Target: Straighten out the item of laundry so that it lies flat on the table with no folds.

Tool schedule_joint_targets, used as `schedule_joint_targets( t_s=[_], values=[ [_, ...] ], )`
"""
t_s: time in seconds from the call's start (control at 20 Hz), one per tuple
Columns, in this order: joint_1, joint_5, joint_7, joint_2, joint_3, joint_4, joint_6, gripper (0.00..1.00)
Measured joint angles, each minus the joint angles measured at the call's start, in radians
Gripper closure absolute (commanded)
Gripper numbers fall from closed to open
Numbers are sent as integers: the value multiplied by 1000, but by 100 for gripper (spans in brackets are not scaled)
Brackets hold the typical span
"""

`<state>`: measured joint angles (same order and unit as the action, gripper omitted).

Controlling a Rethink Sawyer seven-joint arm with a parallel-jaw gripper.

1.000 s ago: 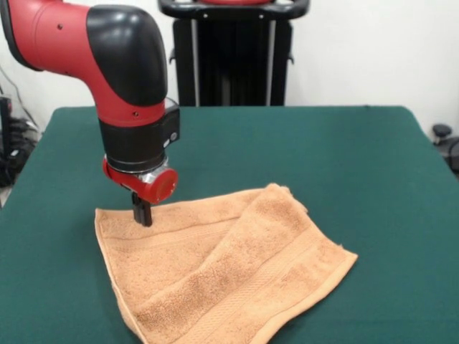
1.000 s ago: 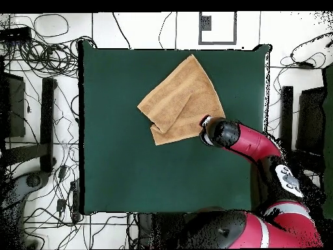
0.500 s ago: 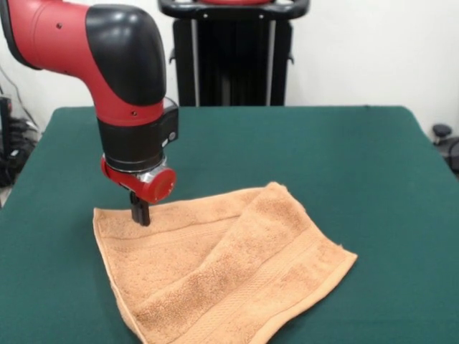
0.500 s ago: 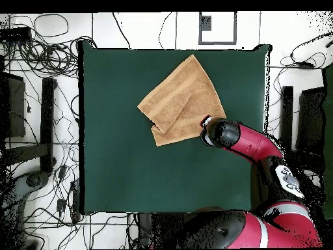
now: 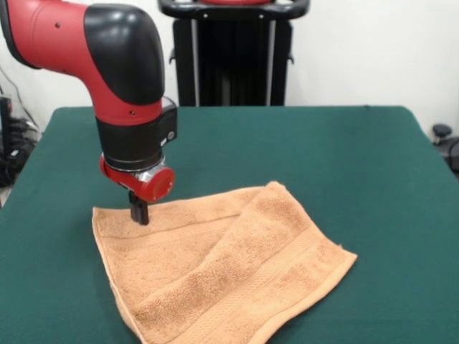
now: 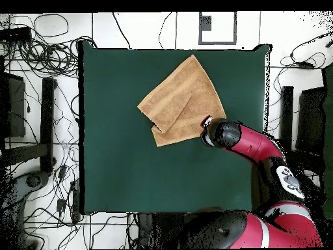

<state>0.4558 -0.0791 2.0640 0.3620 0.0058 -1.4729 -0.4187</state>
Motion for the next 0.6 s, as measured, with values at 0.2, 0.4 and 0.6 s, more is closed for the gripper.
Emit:
schedule_joint_targets(
  t_s=[0.2,0.4,0.6],
  values=[
    [7,0,0,5,-3,-11,0,100],
    [20,-1,0,11,-12,-29,0,100],
    [34,-1,0,18,-25,-52,0,100]
  ],
)
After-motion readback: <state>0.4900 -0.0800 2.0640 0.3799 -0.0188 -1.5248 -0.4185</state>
